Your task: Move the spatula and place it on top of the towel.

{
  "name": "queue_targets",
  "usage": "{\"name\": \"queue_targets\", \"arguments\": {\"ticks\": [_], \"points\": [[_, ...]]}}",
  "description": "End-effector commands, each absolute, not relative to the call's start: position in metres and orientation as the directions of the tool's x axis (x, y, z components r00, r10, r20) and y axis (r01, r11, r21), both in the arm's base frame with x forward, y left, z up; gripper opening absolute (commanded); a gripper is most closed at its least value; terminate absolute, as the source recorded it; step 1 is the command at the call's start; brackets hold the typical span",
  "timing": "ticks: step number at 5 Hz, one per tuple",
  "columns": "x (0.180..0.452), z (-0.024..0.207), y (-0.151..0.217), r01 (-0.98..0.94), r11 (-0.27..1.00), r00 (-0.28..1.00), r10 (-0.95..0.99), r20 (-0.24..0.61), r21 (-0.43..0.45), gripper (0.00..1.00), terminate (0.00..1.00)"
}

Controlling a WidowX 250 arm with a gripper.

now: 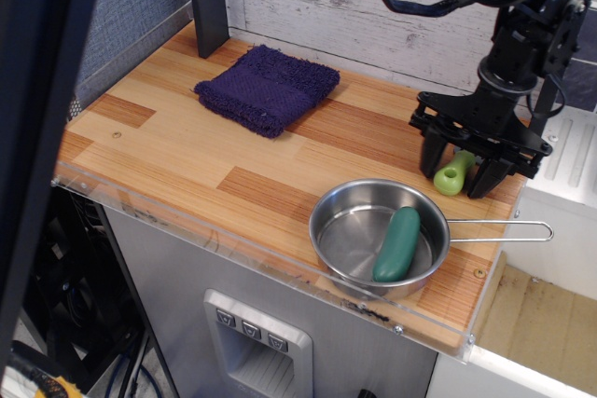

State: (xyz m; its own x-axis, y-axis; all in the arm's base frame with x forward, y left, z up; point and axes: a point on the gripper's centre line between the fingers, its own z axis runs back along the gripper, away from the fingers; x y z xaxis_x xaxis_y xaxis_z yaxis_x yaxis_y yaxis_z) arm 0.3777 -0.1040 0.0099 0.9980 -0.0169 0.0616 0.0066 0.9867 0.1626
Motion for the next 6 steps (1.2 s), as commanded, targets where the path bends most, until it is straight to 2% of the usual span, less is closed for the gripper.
{"name": "queue_targets", "arguments": {"ticks": [1, 2, 3, 4, 6], "points": [[0.387, 0.022, -0.103, 0.029, 0.988, 0.996, -0.042, 0.081, 0.150, 0.00, 0.00], [0.388, 0.062, -0.093, 0.103, 0.990, 0.979, -0.118, 0.166, 0.097, 0.00, 0.00], [0.384, 0.106, -0.061, 0.162, 0.985, 0.952, -0.171, 0.255, 0.056, 0.00, 0.00], [0.380, 0.118, -0.008, 0.193, 0.981, 0.945, -0.191, 0.266, 0.020, 0.00, 0.00], [0.380, 0.102, 0.079, 0.143, 0.990, 0.971, -0.144, 0.189, 0.017, 0.00, 0.00]]}}
